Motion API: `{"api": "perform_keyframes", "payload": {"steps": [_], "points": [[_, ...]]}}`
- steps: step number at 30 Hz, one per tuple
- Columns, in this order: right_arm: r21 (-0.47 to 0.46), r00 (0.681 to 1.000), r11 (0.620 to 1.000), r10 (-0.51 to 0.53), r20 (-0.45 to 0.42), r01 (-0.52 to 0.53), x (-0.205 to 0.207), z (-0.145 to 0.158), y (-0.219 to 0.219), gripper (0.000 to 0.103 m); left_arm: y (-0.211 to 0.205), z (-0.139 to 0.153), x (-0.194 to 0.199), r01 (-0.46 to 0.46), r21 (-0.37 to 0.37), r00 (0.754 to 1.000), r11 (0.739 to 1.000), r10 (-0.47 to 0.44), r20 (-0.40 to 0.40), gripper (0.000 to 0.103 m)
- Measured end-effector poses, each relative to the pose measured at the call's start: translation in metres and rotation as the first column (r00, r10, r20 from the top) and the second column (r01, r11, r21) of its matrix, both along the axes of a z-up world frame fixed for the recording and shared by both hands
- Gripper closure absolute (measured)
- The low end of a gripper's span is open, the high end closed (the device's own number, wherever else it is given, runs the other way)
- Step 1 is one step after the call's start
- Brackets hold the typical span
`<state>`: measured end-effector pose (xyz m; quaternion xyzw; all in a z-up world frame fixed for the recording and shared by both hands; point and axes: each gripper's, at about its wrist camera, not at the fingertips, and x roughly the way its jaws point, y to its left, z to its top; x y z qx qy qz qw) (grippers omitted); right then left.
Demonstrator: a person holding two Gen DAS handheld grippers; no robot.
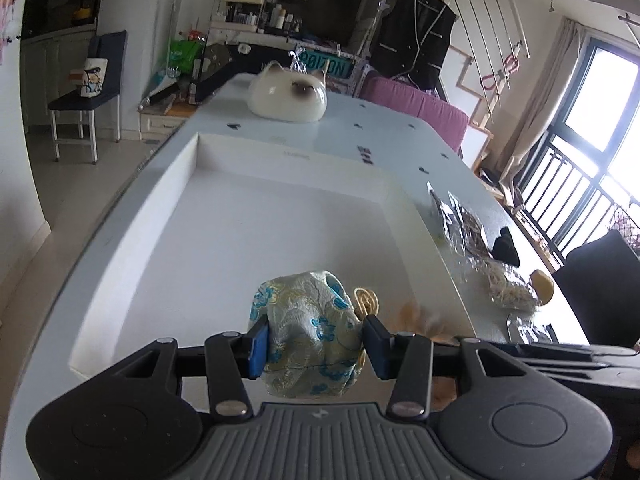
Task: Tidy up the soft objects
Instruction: 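Carry the floral pouch with the left tool while the right tool carries the satin pouch over the white tray, then open the left tool dropping the floral pouch in the tray while the right tool releases the satin pouch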
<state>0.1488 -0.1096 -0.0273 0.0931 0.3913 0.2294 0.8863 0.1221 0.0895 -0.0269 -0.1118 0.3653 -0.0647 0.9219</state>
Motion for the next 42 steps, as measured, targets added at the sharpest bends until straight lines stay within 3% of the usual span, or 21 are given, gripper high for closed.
{"api": "perform_keyframes", "payload": {"steps": [2, 6, 9, 12, 20, 26, 32, 38, 42], "points": [[-0.008, 1.0, 1.0, -0.002, 0.001, 0.002, 0.001, 0.002, 0.0, 0.059, -0.003, -0.005, 0.002, 0.011, -0.001, 1.0, 1.0, -0.011, -0.017, 0.054], [-0.02, 1.0, 1.0, -0.004, 0.026, 0.005, -0.005, 0.008, -0.004, 0.06, -0.006, -0.012, 0.005, 0.028, -0.003, 0.999, 1.0, -0.029, -0.043, 0.054], [-0.021, 0.999, 1.0, -0.004, 0.047, 0.005, -0.01, 0.012, -0.009, 0.068, -0.007, -0.015, 0.007, 0.034, -0.013, 0.998, 0.999, -0.035, -0.047, 0.054], [-0.023, 0.999, 1.0, -0.003, 0.05, 0.005, -0.011, 0.013, -0.01, 0.069, -0.007, -0.014, 0.01, 0.025, -0.014, 0.999, 1.0, -0.025, -0.041, 0.052], [-0.038, 0.999, 0.999, -0.006, 0.041, 0.007, -0.012, 0.012, -0.012, 0.069, -0.003, -0.009, 0.008, -0.004, 0.025, 0.998, 1.0, 0.005, -0.055, 0.024], [-0.061, 0.999, 0.998, -0.027, 0.044, 0.03, -0.016, 0.012, -0.018, 0.067, -0.004, 0.001, 0.0, -0.003, 0.061, 0.999, 0.998, 0.005, -0.032, 0.018], [-0.083, 0.997, 0.995, -0.045, 0.07, 0.05, -0.019, 0.018, -0.023, 0.053, -0.004, 0.01, -0.005, -0.009, 0.088, 1.0, 0.996, 0.011, -0.02, 0.013], [-0.108, 0.993, 0.992, -0.061, 0.106, 0.073, -0.023, 0.026, -0.027, 0.034, -0.005, 0.017, -0.011, -0.018, 0.1, 1.0, 0.995, 0.019, -0.011, 0.002], [-0.124, 0.99, 0.988, -0.075, 0.122, 0.09, -0.026, 0.03, -0.029, 0.022, -0.003, 0.021, -0.015, -0.027, 0.109, 1.0, 0.994, 0.028, -0.011, 0.0]]}}
